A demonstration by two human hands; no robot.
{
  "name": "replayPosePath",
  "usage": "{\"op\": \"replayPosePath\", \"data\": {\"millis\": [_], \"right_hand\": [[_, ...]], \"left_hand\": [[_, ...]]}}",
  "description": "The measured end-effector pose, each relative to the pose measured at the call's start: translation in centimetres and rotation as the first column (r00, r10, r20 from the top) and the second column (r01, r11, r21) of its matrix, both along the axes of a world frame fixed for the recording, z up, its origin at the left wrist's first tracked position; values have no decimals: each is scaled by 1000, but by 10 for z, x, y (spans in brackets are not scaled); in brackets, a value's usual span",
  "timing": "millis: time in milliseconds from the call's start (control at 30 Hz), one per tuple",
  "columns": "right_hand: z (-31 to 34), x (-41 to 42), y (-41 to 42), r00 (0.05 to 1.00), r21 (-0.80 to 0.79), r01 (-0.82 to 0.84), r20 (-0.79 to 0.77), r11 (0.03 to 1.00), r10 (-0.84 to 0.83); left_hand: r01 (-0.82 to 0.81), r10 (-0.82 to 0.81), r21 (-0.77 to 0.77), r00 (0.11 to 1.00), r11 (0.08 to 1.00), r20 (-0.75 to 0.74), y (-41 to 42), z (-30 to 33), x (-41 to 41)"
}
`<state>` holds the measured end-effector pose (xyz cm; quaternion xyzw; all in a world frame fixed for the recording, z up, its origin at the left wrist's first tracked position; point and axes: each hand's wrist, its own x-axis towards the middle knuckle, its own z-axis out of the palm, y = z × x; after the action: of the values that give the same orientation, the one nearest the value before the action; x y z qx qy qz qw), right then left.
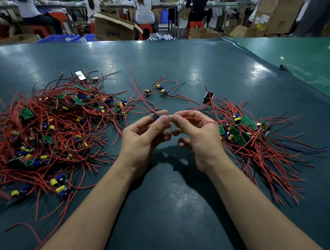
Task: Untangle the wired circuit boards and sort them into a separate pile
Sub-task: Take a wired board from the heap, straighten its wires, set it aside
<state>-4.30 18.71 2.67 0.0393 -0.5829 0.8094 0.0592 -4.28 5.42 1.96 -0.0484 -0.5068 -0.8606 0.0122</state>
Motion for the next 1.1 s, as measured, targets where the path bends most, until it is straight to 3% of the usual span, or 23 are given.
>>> {"op": "replayPosePath", "data": {"millis": [67, 133, 267, 400, 567, 800, 1033, 1100], "right_hand": [[-2, -2, 1, 992, -63, 20, 126, 998, -12], [-4, -3, 1, 982, -67, 9, 190, 998, 3], [-7, -1, -4, 992, 67, 44, 119, 997, -52], [-6, -1, -4, 983, 92, 103, 143, 990, -115], [-2, -3, -4, 970, -48, 194, 161, 980, -184], [2, -12, 8, 906, -275, 407, 245, 871, -346], [4, -12, 8, 941, -463, 269, 314, 844, -128], [5, -13, 10, 935, -475, 291, 324, 830, -143]], "left_hand": [[-53, 53, 13, 998, 999, -22, 0, 1, 0], [-134, 130, -69, 989, 989, -70, 0, 1, 1], [-221, 174, -293, 968, 930, -179, 3, -2, 3], [-218, 152, -344, 966, 913, -208, 4, -2, 3], [-186, 177, -176, 982, 967, -68, 2, 0, 1], [-211, 210, -3, 976, 978, 62, -3, 3, -4], [-211, 206, 50, 975, 976, 84, -5, 7, -2], [-192, 191, 18, 980, 981, 64, -4, 8, -1]]}}
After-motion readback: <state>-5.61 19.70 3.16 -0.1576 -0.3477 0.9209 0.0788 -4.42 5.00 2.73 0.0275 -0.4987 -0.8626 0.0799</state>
